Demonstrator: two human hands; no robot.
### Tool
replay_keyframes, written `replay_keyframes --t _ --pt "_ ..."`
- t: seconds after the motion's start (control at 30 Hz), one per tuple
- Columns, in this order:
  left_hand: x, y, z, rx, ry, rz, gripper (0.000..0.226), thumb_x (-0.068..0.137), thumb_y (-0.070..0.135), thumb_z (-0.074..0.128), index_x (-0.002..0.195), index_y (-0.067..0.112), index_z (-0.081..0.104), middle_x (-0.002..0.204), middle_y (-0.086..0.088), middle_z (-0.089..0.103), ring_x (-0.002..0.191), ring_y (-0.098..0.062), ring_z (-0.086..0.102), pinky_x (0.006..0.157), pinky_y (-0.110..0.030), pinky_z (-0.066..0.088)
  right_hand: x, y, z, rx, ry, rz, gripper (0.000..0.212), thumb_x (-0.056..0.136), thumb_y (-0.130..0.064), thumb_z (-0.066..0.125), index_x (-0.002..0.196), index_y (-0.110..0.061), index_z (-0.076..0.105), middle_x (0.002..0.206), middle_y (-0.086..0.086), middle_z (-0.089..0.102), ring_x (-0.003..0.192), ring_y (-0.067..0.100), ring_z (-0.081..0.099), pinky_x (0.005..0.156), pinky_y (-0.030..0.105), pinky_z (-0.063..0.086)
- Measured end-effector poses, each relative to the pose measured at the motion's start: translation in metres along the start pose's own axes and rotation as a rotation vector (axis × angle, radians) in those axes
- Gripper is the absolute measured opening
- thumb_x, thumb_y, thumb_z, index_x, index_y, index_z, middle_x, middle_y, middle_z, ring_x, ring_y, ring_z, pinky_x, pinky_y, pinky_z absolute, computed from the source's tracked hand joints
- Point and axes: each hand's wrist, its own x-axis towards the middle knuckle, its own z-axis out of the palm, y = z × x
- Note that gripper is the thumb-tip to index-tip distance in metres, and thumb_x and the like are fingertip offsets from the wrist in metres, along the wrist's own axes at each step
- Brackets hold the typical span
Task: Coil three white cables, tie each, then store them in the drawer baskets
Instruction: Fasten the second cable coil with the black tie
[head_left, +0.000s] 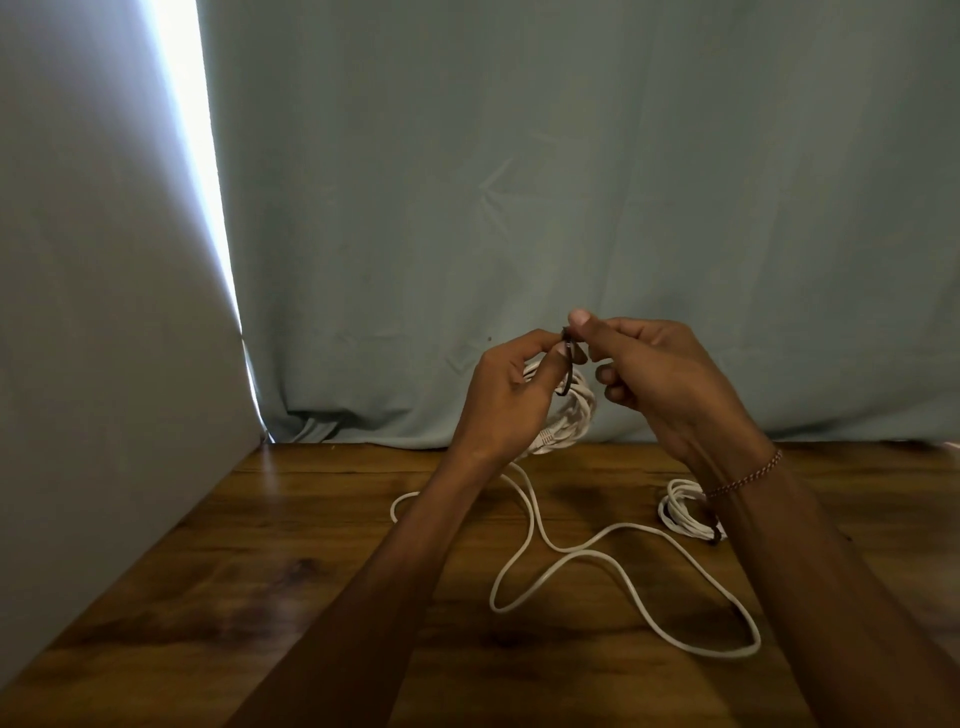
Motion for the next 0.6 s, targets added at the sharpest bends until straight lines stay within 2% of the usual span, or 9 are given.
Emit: replay_keyframes --t 0.17,0.27,0.4,0.53,0.6 --pt "-0.002 0.004 0.000 -0.006 -0.048 -0.004 0.022 0.105 0.019 0.053 0.097 0.015 0.073 0.065 0.027 0.061 0.059 0.008 0.056 0.056 -0.006 0.038 0.008 0.004 -0.008 0.093 -0.092 0.089 0.024 0.086 -0.029 0.077 0.102 -0.010 0.079 0.091 0.004 0.063 0.063 0.007 0.049 0.052 0.019 0.042" --pt "-0.003 0.007 0.001 -0.014 -0.073 0.005 0.022 0.105 0.016 0.052 0.100 0.013 0.072 0.064 0.029 0.060 0.056 0.009 0.055 0.055 -0.006 0.038 0.010 0.004 -0.009 0.125 -0.093 0.083 0.028 0.089 -0.024 0.074 0.105 -0.001 0.075 0.080 0.004 0.058 0.064 0.008 0.048 0.055 0.020 0.043" --pt "-0.005 0.010 0.002 -0.039 -0.102 0.008 0.023 0.106 0.014 0.050 0.108 0.008 0.073 0.064 0.028 0.062 0.056 0.011 0.055 0.055 -0.005 0.038 0.008 0.003 -0.003 0.128 -0.050 0.031 0.022 0.093 -0.024 0.069 0.091 -0.002 0.073 0.066 0.004 0.057 0.064 0.013 0.050 0.058 0.024 0.044" --pt "-0.004 0.009 -0.003 -0.044 -0.122 0.027 0.025 0.107 0.015 0.049 0.108 0.008 0.072 0.076 0.021 0.068 0.069 0.006 0.062 0.066 -0.009 0.042 0.002 0.002 0.006 0.093 -0.008 -0.030 0.026 0.097 -0.026 0.063 0.076 -0.012 0.069 0.065 0.003 0.060 0.061 0.010 0.055 0.062 0.025 0.047" --pt "-0.006 0.012 -0.004 -0.037 -0.146 0.039 0.025 0.107 0.013 0.047 0.107 0.006 0.072 0.076 0.018 0.069 0.069 0.005 0.063 0.067 -0.007 0.043 0.000 0.001 0.008 0.128 -0.001 -0.030 0.029 0.099 -0.026 0.061 0.075 -0.011 0.067 0.068 0.008 0.059 0.063 0.016 0.057 0.066 0.029 0.051"
